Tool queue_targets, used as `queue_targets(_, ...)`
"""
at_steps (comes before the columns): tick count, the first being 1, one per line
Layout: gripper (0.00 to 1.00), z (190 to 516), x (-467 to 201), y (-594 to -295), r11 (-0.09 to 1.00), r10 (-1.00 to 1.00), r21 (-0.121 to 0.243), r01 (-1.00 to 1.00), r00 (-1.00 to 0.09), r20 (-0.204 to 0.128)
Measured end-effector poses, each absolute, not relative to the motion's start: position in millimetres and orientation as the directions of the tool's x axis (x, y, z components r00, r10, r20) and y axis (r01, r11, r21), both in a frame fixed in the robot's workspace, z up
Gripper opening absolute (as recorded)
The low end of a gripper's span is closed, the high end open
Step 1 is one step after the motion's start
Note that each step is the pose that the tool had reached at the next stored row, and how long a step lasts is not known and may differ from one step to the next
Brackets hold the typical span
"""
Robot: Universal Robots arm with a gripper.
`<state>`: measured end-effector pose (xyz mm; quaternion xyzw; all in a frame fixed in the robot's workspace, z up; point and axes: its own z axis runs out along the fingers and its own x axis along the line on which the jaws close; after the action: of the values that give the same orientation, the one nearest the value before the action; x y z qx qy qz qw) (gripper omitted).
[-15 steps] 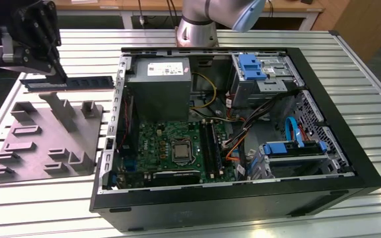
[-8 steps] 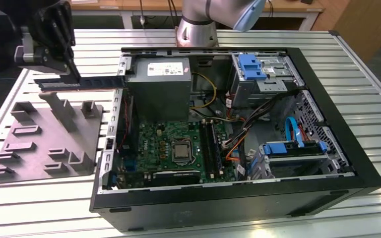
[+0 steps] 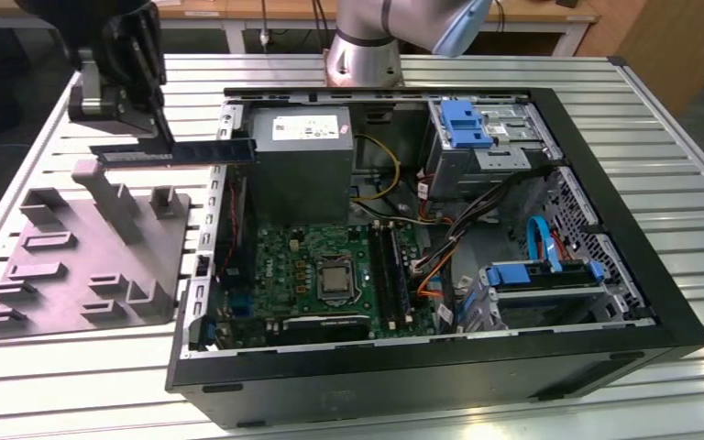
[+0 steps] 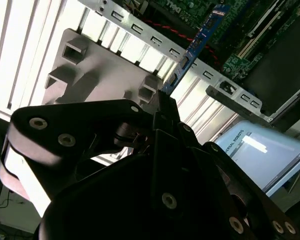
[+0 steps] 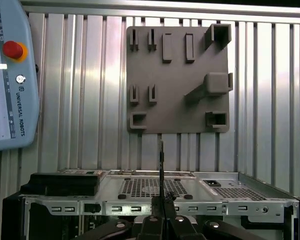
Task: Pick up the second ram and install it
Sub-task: 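Pick up the second ram and move it above second insertion slot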
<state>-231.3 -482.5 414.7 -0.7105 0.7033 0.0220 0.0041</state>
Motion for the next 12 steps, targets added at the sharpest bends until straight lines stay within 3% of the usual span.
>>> queue_targets(12,0.11,414.7,-202.4,-482.5,-0.011,-0.999,0.025,-1.000,0.010,-0.037)
